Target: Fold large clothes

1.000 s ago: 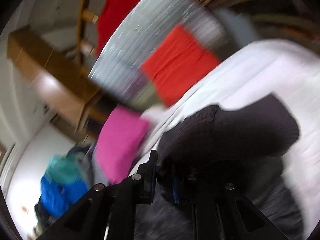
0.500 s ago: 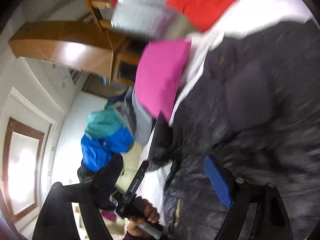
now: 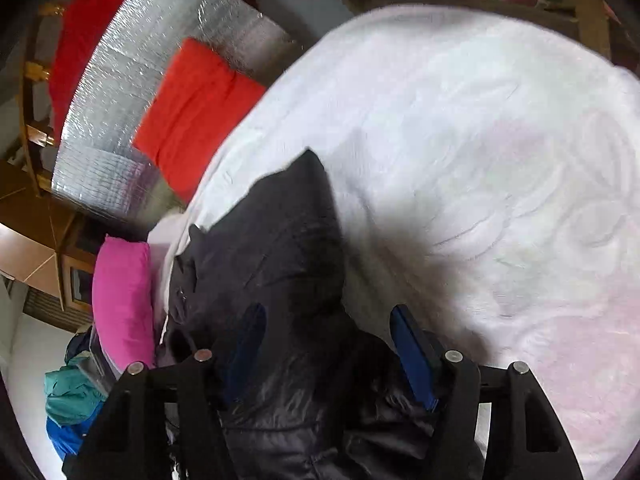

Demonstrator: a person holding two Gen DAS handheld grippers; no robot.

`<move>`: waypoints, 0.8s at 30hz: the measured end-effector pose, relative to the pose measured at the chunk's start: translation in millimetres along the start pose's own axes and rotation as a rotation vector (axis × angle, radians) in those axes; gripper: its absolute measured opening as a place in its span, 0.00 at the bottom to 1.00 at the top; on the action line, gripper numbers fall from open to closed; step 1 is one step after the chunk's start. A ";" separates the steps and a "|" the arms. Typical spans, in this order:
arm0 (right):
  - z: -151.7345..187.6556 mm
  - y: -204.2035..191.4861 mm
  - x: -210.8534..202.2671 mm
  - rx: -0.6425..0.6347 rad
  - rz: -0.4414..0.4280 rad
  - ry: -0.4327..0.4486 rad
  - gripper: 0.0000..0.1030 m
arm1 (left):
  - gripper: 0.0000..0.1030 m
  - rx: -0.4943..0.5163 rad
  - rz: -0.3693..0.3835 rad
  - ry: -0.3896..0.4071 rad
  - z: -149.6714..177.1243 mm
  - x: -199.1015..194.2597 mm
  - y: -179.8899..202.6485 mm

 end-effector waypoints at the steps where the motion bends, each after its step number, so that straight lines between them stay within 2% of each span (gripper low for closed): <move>1: 0.3 -0.4 8.2 -0.006 0.027 -0.008 0.57 | 1.00 0.012 0.017 -0.014 -1.8 8.7 6.4; 2: 0.8 -0.2 14.0 -0.014 0.067 -0.014 0.51 | 1.00 0.019 0.029 -0.022 -1.2 12.4 10.1; 4: -5.4 8.1 21.0 -0.011 0.074 -0.023 0.40 | 0.92 0.026 0.041 -0.022 -2.1 20.4 15.1; 6: -7.1 3.9 14.0 -0.015 0.065 -0.004 0.30 | 0.65 0.040 0.041 -0.020 -4.7 23.1 14.9; 8: -8.9 -3.0 10.2 -0.047 0.083 0.019 0.25 | 0.52 0.036 0.060 -0.038 -2.8 24.0 10.9; 10: -7.5 -0.9 14.8 -0.061 0.111 0.012 0.24 | 0.51 -0.010 0.067 -0.048 -0.1 20.2 -2.6; 14: -7.6 8.9 20.1 -0.030 0.117 -0.010 0.24 | 0.51 -0.074 0.022 -0.070 5.4 12.5 -38.4; 19: -5.8 13.7 15.7 -0.028 0.153 0.000 0.24 | 0.51 -0.126 -0.096 -0.073 19.6 -6.7 -95.7; 22: -6.1 10.1 18.6 -0.021 0.156 0.006 0.24 | 0.52 -0.170 -0.076 -0.057 26.7 -26.2 -126.9; 24: -5.8 10.0 17.3 -0.016 0.157 0.014 0.24 | 0.57 -0.187 -0.058 -0.039 28.7 -38.2 -141.3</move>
Point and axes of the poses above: each gripper's, at about its wrist camera, not at the fingertips, and x roughly the way its jaws point, y to its right, z to its underside, the point moved 8 cm from there along x, roughly the way its jaws point, and after that the axes turned 10 degrees about -y, right-handed, at the moved point
